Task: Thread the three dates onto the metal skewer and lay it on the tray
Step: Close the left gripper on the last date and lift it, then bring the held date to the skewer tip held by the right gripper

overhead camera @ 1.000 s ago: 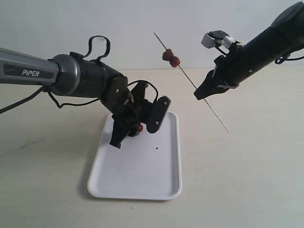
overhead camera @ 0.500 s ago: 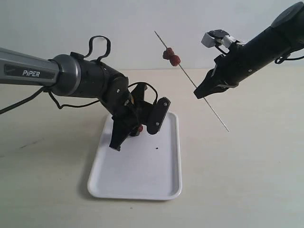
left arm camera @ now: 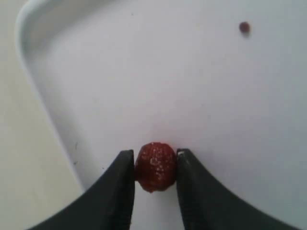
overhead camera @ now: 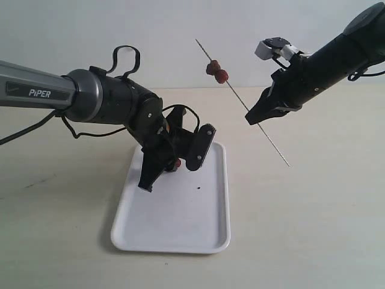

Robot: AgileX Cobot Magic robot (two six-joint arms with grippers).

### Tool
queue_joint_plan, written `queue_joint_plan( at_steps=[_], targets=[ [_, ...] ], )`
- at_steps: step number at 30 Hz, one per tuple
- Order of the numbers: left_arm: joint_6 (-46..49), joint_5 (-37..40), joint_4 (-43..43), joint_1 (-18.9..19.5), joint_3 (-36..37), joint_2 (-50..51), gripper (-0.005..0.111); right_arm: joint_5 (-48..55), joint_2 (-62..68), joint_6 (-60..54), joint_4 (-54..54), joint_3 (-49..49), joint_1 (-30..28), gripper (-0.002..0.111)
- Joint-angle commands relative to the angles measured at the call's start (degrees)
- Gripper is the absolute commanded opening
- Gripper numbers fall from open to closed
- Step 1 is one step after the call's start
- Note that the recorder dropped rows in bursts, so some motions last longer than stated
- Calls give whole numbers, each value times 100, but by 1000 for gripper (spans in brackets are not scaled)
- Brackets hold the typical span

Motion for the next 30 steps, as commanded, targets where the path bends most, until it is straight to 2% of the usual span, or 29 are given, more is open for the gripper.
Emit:
queue_joint_plan(
  at_steps=[1, 14, 18, 21, 25, 30],
  targets=[
    [-65, 102, -81, -40, 3, 74, 30, -22, -51, -71, 103, -60, -5, 0],
    [-938, 89, -81, -29, 3, -58, 29, -77, -51, -71, 103, -60, -5, 0],
    [-1407, 48, -313, 8, 3, -188, 29, -77, -51, -71, 103, -60, -5, 0],
    [-1432, 26, -1009, 175, 3, -317, 29, -75, -51, -71, 93, -60, -5, 0],
    [-1316, -18, -2266, 613, 3, -545, 29, -75, -51, -71, 93, -60, -5, 0],
    [-866, 217, -4572, 1312, 3, -862, 29, -38, -30, -71, 92, -60, -5, 0]
  ],
)
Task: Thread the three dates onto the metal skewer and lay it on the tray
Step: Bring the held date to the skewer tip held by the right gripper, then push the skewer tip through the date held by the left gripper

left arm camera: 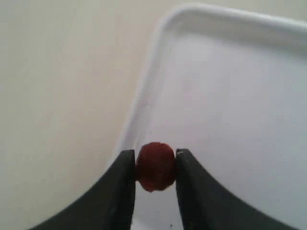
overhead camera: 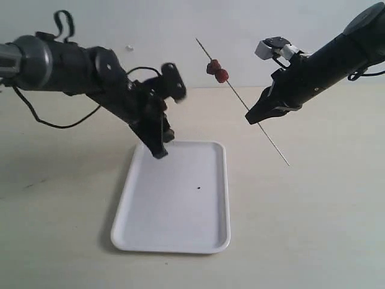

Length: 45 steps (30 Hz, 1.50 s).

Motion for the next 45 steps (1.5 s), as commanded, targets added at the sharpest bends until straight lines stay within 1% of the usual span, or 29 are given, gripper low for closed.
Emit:
queue_joint_plan(
  at_steps=[1, 5, 7, 9, 12, 16, 22, 29, 36, 42, 45],
  targets=[
    [344, 205, -2101, 615, 3, -321, 29, 21, -18, -59, 80, -60, -5, 0],
    [477, 509, -3809, 1171, 3, -404, 29, 190, 62, -158, 42, -60, -5, 0],
    [463, 889, -4642, 1438, 3, -405, 29, 321, 142, -170, -2, -60, -5, 0],
    [391, 1375, -5256, 1680, 3, -405, 29, 505, 196, -257, -2, -60, -5, 0],
    [214, 1967, -6112, 1924, 3, -405, 29, 832, 320, -408, -2, -60, -5, 0],
    [-142, 2620, -6874, 2102, 3, -405, 29, 1262, 450, -694, 48, -60, -5, 0],
    [-319, 2699, -6966, 2102, 3, -394, 29, 1306, 473, -1302, 366, -60, -5, 0],
    [-376, 2664, -6838, 2102, 3, -394, 29, 1306, 473, -1352, 342, -60, 118, 0],
    [-376, 2642, -6814, 2102, 3, -394, 29, 1306, 473, -1512, 351, -68, 432, 0],
    [-376, 2474, -6509, 2090, 3, -394, 29, 1306, 473, -1487, 610, -68, 449, 0],
    [-376, 2498, -6494, 2090, 3, -394, 29, 1306, 473, -1487, 599, -68, 458, 0]
  ],
)
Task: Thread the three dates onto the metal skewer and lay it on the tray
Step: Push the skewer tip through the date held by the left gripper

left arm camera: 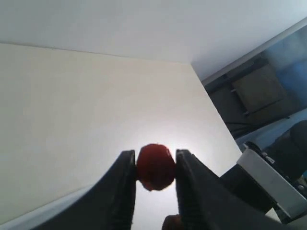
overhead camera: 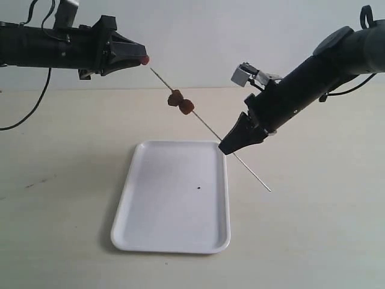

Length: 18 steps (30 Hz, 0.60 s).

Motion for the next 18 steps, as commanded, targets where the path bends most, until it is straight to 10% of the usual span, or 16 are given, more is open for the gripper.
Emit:
queue_joint_plan(
  at_steps=[1, 18],
  targets=[
    [-35, -22, 12, -1, 3, -47, 29, 34, -8, -13, 131, -47, 7, 0],
    [-44, 143, -30, -1, 3, -47, 29, -213, -8, 124, 247, -47, 7, 0]
  ],
)
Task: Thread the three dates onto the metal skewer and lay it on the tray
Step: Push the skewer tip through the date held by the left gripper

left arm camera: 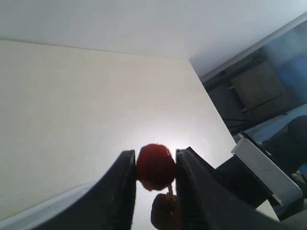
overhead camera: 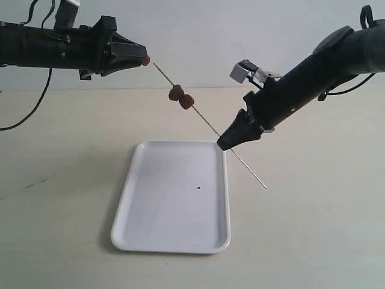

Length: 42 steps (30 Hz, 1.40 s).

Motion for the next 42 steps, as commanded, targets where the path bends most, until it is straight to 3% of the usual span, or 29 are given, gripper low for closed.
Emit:
queue_joint_plan(
  at_steps=[1, 23, 42],
  targets=[
    [-29, 71, -46, -1, 3, -47, 29, 21, -8, -77, 118, -34, 7, 0],
    [-19, -378, -99, -144, 3, -47, 29, -117, -8, -159, -134, -34, 109, 0],
    [79, -208, -64, -119, 3, -47, 29, -366, -8, -159, 12, -34, 109, 0]
  ],
)
